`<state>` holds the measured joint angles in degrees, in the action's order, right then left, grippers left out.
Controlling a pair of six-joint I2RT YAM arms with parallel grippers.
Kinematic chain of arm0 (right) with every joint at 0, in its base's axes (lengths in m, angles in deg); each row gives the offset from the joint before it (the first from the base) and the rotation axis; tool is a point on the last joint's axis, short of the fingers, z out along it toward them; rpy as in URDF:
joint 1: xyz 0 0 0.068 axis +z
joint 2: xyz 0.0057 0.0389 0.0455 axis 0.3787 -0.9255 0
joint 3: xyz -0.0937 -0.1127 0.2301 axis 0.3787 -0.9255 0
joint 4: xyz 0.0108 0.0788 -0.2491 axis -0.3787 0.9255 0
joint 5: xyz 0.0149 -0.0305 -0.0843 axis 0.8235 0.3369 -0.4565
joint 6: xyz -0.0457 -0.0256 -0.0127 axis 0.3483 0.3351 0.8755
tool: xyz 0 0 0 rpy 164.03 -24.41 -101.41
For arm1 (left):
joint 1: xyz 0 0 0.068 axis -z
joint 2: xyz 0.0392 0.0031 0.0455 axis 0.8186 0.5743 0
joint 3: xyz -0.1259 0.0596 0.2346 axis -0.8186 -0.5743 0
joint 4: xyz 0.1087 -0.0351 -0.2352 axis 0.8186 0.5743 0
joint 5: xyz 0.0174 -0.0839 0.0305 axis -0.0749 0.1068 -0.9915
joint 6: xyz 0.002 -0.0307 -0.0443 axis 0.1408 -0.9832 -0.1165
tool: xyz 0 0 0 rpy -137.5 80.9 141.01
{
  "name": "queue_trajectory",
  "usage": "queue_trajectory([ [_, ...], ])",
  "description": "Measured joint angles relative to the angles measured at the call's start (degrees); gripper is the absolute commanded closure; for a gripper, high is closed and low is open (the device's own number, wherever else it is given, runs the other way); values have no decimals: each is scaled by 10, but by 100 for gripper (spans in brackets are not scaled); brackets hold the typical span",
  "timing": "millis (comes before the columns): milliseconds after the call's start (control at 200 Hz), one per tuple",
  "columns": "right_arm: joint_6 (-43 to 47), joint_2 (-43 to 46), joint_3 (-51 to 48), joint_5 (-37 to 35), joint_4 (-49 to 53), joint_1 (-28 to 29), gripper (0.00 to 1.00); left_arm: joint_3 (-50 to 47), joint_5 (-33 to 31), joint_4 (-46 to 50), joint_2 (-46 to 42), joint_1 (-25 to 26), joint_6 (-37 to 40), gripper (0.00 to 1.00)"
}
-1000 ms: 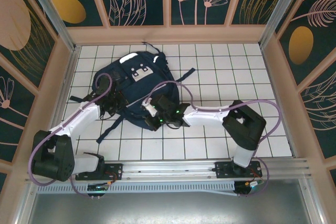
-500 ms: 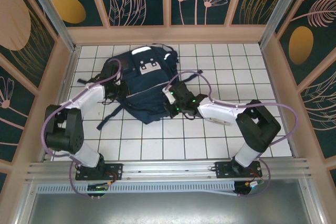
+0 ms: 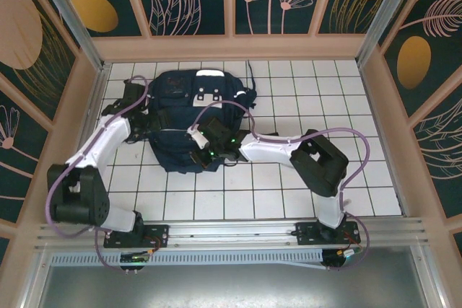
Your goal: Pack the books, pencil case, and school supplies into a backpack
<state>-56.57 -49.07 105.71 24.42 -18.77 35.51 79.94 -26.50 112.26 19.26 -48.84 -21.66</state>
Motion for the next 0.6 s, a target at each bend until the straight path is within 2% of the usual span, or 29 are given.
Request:
queue_trajectory([
  [150,-6,0,-1,22,-33,9,100,-62,39,3,-44,0,-65,4],
  [290,-12,0,-1,26,-44,15,100,-137,52,-38,-57,0,-125,7],
  [390,-1,0,5,12,-20,16,100,-199,33,-95,-55,3,-157,18],
  [460,21,-2,24,-14,30,18,100,-219,14,-124,-42,7,-170,34],
  [566,54,1,31,-61,75,18,100,-211,-9,-149,-13,12,-179,49],
  [601,61,6,21,-71,81,14,100,-202,-19,-150,-5,12,-179,56],
])
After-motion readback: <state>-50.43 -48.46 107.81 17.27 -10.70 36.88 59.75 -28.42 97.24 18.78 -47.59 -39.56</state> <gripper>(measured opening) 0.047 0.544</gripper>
